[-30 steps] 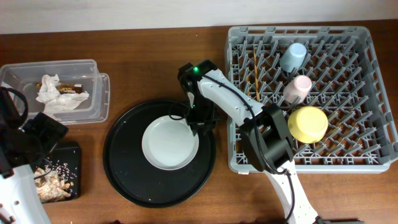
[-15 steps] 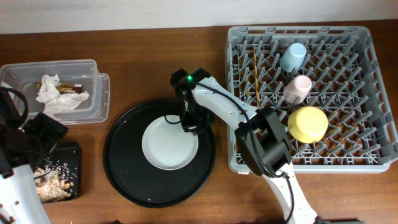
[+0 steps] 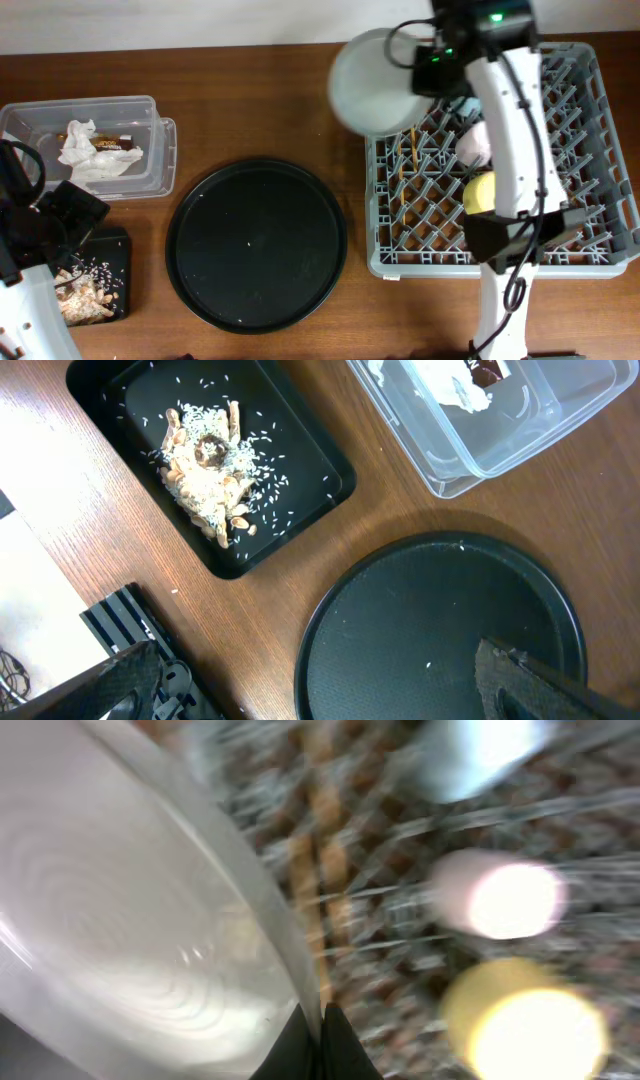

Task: Sort waste into correct bins and load items into the dishwasher rack
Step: 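Stand the plate upright in the rack's back-left slots and release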

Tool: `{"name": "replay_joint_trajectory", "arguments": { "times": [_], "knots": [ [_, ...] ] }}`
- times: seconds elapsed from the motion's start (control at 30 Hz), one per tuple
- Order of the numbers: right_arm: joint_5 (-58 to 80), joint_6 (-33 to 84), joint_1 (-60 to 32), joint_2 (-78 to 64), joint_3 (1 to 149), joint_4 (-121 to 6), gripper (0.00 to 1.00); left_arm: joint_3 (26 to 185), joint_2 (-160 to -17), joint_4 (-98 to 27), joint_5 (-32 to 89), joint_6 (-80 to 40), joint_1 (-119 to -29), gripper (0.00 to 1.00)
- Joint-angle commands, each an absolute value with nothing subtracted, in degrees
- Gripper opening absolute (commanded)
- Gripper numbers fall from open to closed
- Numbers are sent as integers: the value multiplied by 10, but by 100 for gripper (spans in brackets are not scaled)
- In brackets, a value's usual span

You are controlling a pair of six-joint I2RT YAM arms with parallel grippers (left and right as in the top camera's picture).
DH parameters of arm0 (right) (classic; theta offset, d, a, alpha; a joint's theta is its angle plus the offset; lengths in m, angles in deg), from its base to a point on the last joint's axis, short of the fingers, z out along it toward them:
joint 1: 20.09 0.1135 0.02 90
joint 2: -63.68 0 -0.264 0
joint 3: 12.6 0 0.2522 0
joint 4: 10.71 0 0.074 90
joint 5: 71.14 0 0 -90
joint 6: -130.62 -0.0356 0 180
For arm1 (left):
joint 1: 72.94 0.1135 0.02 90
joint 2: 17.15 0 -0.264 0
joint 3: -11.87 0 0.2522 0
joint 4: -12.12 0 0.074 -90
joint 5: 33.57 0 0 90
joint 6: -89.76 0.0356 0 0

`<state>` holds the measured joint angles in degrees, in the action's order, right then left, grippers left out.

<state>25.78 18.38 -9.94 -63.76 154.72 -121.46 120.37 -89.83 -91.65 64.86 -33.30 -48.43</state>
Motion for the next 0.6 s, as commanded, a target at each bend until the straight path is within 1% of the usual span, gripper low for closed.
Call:
{"name": "replay_joint_trajectory", "arguments": {
  "times": [0.0, 0.03, 0.13, 0.27, 0.37, 0.5, 0.57],
  "knots": [
    [457, 126, -138, -627, 1553, -1217, 4, 1209, -894, -917, 652, -334, -481, 99],
    [492, 115, -143, -627, 1553, -1213, 4, 1209, -894, -917, 653, -334, -481, 99],
    [537, 115, -145, -631, 1545, -1178, 4, 1209, -894, -917, 653, -334, -481, 99],
    [534, 75, -144, -657, 1543, -1159, 4, 1209, -894, -918, 652, -334, -481, 99],
    [498, 71, -127, -670, 1543, -1157, 4, 1209, -894, -917, 653, -334, -481, 99],
    [511, 71, -87, -680, 1543, -1131, 4, 1209, -894, -917, 653, -334, -481, 99],
    [552, 56, -72, -689, 1543, -1127, 4, 1209, -894, -917, 653, -334, -481, 99]
  ]
}}
